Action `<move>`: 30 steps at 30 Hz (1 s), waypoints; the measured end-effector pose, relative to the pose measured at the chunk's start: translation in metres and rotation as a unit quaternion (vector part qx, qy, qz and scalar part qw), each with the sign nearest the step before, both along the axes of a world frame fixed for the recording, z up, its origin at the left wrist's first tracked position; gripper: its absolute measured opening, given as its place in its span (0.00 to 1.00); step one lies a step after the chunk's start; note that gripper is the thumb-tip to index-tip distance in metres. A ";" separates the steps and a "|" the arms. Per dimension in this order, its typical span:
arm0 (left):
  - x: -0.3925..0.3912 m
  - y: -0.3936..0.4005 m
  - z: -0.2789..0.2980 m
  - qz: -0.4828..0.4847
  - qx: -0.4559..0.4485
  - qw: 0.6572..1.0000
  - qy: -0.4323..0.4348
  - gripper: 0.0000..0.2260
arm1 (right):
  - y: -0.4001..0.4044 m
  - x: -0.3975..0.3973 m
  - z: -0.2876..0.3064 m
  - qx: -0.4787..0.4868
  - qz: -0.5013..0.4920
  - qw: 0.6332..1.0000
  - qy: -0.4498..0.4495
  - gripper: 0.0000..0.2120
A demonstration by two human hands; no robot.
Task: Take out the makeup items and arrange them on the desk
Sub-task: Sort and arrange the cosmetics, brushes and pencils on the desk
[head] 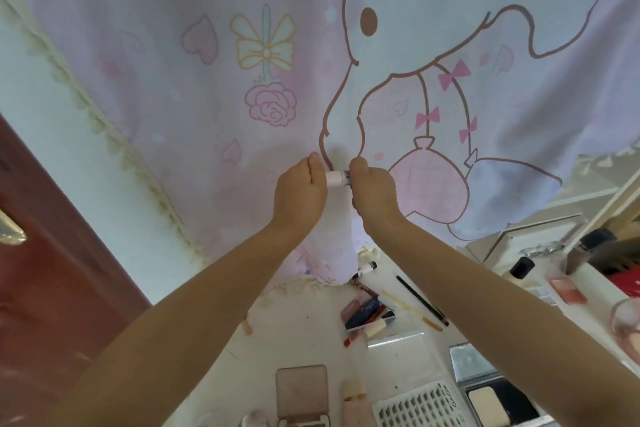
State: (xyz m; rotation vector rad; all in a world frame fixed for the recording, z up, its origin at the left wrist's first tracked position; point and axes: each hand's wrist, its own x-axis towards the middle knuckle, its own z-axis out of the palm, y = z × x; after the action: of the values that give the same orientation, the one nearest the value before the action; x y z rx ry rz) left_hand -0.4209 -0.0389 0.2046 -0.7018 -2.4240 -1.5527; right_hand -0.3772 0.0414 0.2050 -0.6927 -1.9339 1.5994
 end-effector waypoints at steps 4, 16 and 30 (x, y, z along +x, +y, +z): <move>0.000 0.008 0.004 -0.024 0.075 0.966 -0.246 0.19 | 0.005 0.006 -0.003 0.147 0.005 0.987 0.070 0.26; -0.009 -0.016 -0.007 -0.162 -0.061 0.963 -0.205 0.09 | 0.044 0.015 -0.002 0.068 0.262 0.961 -0.052 0.08; -0.013 -0.029 -0.009 -0.098 0.037 0.981 -0.164 0.08 | 0.032 0.009 -0.006 0.175 0.224 0.958 -0.036 0.13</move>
State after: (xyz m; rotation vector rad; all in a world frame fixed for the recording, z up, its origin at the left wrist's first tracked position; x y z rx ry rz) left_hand -0.4337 -0.0680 0.1952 -0.7425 -2.5691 -1.9653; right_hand -0.3686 0.0735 0.1989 -0.1738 -2.4734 1.4211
